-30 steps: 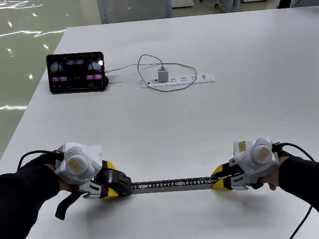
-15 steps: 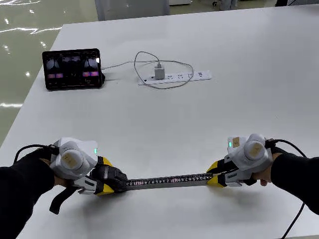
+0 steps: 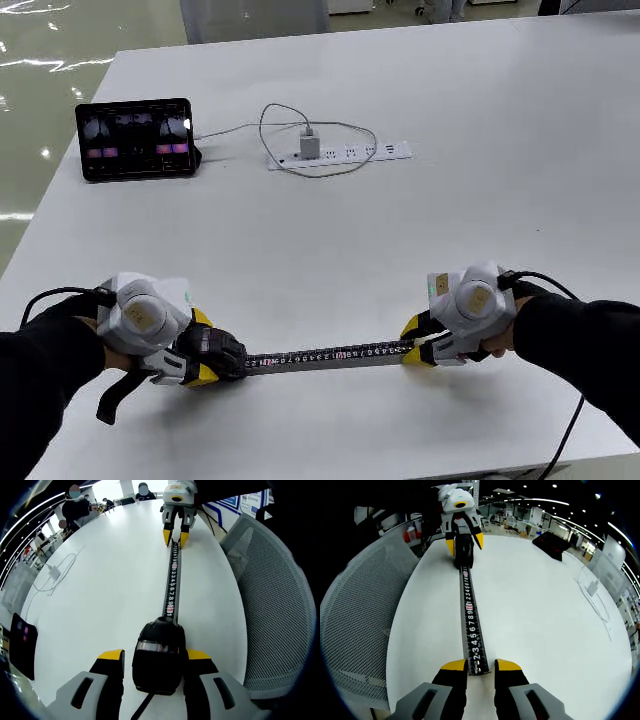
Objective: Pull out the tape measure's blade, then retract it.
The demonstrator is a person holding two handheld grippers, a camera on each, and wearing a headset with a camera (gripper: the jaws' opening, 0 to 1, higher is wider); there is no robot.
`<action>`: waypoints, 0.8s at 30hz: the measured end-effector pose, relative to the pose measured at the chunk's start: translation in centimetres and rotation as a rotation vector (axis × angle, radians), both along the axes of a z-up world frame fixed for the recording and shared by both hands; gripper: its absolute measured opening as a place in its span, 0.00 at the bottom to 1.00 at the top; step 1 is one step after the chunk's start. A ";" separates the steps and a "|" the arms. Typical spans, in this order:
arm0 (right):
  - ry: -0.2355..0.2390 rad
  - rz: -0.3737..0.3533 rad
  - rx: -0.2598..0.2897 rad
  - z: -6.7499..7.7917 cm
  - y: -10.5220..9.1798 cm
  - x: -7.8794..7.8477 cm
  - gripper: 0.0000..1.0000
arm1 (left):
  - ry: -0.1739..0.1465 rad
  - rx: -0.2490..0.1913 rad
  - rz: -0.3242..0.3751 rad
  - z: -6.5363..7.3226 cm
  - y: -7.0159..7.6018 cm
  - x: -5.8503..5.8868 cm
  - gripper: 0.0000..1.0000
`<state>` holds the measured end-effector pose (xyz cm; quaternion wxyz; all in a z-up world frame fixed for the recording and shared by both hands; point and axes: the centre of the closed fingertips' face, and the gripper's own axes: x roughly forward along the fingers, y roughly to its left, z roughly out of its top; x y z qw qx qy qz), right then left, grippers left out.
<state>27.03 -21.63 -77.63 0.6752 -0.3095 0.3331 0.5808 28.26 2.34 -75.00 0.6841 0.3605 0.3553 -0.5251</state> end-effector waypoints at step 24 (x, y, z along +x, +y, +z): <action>0.026 -0.038 -0.007 2.7 -2.9 -2.4 0.72 | 0.029 -0.070 0.065 1.5 2.0 -1.3 0.96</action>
